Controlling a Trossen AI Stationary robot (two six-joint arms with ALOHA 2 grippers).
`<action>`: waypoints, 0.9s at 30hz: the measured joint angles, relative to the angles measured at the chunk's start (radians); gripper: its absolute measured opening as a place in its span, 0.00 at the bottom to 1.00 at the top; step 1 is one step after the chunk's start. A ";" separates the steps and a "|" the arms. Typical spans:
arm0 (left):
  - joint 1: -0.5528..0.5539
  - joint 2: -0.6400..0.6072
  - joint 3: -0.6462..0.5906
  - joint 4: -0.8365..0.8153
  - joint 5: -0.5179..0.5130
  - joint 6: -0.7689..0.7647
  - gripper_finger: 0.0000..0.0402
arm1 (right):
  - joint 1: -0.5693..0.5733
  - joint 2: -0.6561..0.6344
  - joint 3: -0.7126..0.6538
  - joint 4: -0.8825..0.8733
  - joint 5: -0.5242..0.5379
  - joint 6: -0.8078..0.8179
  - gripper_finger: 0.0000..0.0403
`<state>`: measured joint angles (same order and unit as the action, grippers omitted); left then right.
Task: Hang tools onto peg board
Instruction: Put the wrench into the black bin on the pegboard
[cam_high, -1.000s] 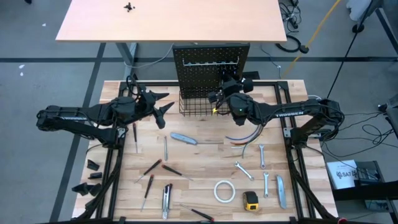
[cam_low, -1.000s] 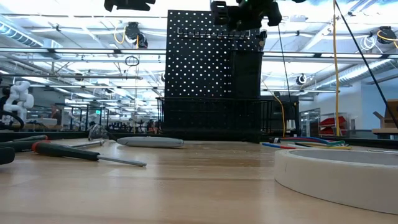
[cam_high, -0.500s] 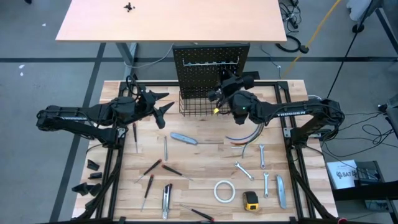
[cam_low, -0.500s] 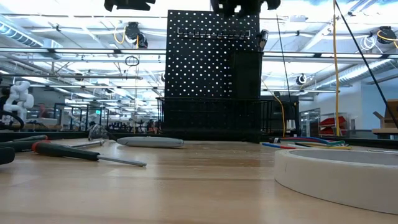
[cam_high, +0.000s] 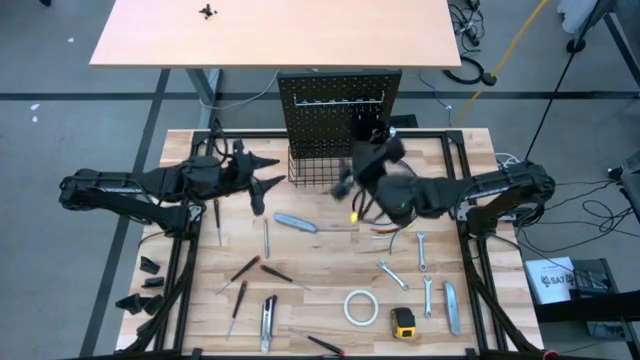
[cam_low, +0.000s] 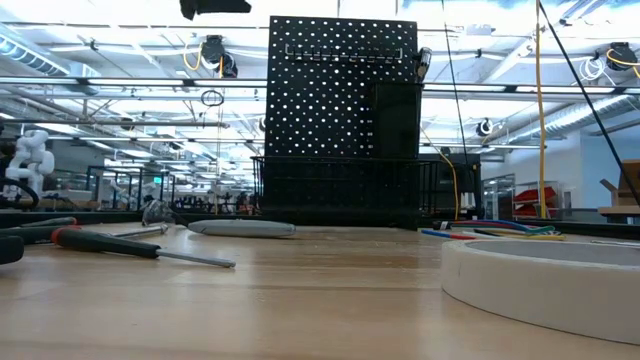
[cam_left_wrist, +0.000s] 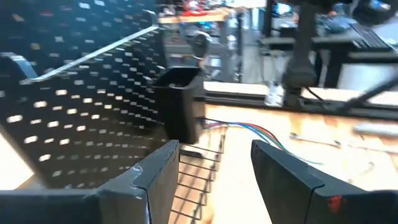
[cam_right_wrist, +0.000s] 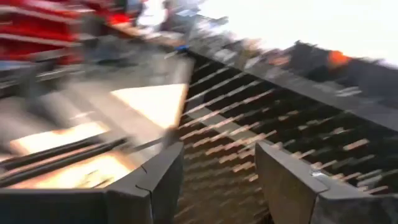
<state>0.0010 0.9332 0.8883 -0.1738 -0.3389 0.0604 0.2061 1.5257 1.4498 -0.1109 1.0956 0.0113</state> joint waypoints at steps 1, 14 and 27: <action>0.000 0.009 0.000 0.000 0.023 0.011 0.51 | 0.009 0.000 0.000 -0.074 -0.069 0.104 0.48; 0.009 0.221 0.000 0.096 0.363 0.053 0.51 | 0.150 0.013 -0.029 -0.795 -0.802 0.892 0.48; -0.105 0.484 0.000 0.421 0.363 -0.083 0.51 | 0.507 -0.047 -0.293 -0.817 -0.862 1.304 0.37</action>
<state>-0.1044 1.4176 0.8886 0.2472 0.0238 -0.0224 0.7135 1.4788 1.1569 -0.9279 0.2334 1.3157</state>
